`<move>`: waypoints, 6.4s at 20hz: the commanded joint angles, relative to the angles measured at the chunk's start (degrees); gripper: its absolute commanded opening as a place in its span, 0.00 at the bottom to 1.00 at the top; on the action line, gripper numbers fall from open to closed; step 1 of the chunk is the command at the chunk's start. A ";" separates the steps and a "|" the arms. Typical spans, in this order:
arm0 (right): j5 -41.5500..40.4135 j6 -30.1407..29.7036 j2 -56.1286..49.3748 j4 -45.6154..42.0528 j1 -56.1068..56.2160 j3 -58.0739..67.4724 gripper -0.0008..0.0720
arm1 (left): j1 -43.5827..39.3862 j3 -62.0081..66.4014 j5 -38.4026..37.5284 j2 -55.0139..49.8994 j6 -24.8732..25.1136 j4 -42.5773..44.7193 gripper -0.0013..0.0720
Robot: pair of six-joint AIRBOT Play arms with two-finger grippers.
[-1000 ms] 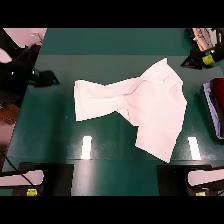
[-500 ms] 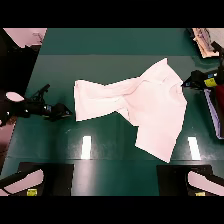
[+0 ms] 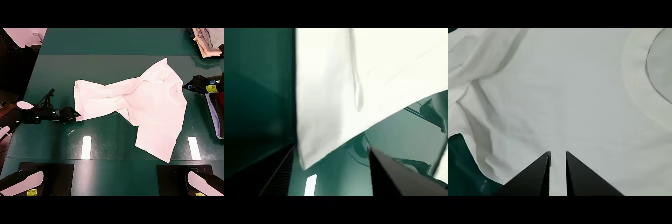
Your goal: Fold the shirts.
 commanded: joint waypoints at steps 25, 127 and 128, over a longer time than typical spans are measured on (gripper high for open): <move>0.04 -3.76 -7.19 0.07 -21.92 -33.20 0.62 | -5.68 22.86 -9.94 0.11 -3.41 4.94 0.05; 5.18 -1.38 2.62 -2.93 -9.44 -6.29 0.37 | 1.79 11.37 -18.91 3.08 -10.49 28.06 0.70; 4.85 -1.40 3.82 -2.95 -9.77 -7.65 0.37 | 1.79 9.05 -18.45 3.74 -10.49 27.91 0.70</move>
